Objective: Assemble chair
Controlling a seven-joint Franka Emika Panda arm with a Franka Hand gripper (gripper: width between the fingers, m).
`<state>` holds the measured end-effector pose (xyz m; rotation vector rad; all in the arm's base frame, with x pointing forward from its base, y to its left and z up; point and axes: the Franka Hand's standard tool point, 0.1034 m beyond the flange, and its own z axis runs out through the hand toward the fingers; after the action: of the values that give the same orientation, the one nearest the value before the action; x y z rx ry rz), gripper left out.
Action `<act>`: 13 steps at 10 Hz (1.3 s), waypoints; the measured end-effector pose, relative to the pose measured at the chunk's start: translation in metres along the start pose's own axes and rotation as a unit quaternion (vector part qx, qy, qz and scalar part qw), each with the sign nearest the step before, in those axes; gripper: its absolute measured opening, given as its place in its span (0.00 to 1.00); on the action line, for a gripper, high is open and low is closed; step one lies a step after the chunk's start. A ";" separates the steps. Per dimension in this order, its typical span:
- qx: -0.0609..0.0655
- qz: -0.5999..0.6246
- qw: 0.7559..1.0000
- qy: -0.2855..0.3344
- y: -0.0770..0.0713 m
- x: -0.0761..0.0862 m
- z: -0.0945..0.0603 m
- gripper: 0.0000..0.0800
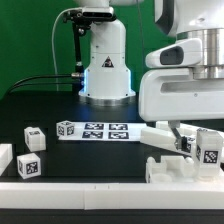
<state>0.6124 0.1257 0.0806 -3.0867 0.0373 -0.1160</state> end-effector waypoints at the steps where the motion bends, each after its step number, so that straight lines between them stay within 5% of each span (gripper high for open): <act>1: -0.001 0.006 1.000 -0.006 -0.001 0.002 0.003 0.81; 4: -0.001 0.022 1.000 -0.011 0.000 0.001 0.003 0.81; 6: -0.001 0.077 0.997 -0.012 0.000 0.001 0.003 0.52; 7: -0.002 0.125 0.992 -0.006 0.001 -0.001 0.006 0.52; 8: -0.001 0.172 0.985 0.003 0.003 -0.002 0.007 0.35; 9: 0.004 0.213 0.977 0.009 0.005 -0.003 0.007 0.35; 11: 0.023 0.350 0.936 0.014 0.006 -0.003 0.007 0.36; 13: 0.049 0.510 0.859 -0.001 0.009 -0.002 0.007 0.36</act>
Offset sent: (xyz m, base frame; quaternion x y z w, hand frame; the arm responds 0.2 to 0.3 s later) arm 0.0000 0.0000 0.0000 0.0000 0.0000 0.0000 1.0000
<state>0.6106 0.1173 0.0725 -2.5267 1.5400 -0.0553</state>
